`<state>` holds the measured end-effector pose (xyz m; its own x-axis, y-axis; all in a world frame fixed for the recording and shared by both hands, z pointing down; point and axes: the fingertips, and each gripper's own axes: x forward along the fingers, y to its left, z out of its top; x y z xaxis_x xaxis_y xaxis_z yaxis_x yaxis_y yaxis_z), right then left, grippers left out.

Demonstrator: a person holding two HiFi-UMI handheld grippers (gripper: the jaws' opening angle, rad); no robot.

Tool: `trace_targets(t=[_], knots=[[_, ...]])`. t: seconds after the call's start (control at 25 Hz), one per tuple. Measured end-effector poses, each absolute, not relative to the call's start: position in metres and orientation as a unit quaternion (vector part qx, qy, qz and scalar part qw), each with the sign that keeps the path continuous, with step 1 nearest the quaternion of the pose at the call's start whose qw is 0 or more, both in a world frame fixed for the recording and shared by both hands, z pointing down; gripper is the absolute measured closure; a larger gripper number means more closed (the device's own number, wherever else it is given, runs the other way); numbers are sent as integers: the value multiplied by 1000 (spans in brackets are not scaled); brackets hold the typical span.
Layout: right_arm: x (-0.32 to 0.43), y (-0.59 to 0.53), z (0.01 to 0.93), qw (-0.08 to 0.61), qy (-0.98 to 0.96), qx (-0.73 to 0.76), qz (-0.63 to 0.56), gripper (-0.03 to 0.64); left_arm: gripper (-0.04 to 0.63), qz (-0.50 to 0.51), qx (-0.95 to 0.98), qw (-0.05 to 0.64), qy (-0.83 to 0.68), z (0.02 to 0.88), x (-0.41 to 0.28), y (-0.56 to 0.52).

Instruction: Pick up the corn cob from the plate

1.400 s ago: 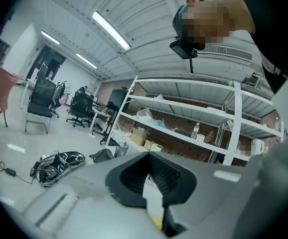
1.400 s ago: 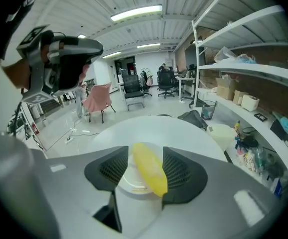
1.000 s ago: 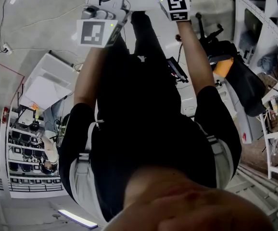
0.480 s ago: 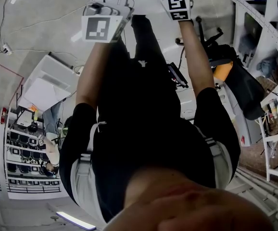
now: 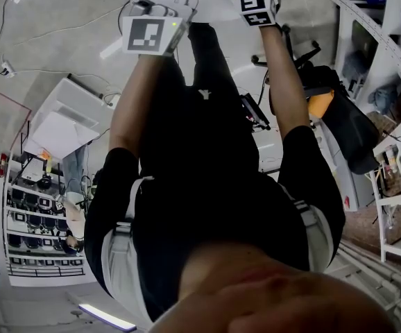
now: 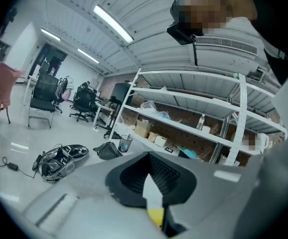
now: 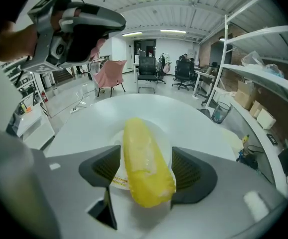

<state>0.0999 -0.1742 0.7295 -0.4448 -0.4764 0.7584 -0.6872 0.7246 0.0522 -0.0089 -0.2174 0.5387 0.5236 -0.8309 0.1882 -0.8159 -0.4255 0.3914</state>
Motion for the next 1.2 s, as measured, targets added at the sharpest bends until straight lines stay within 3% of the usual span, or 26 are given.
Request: trace_targets(t=[0.72,1.2], knots=[[91,-175,752,457,-841,272,101,313,594,-7,851,231,-471,548,-9,-204],[90,-175,751,418,-843,304,148,345,595,-5,851,220,-477,546,-5,-205]])
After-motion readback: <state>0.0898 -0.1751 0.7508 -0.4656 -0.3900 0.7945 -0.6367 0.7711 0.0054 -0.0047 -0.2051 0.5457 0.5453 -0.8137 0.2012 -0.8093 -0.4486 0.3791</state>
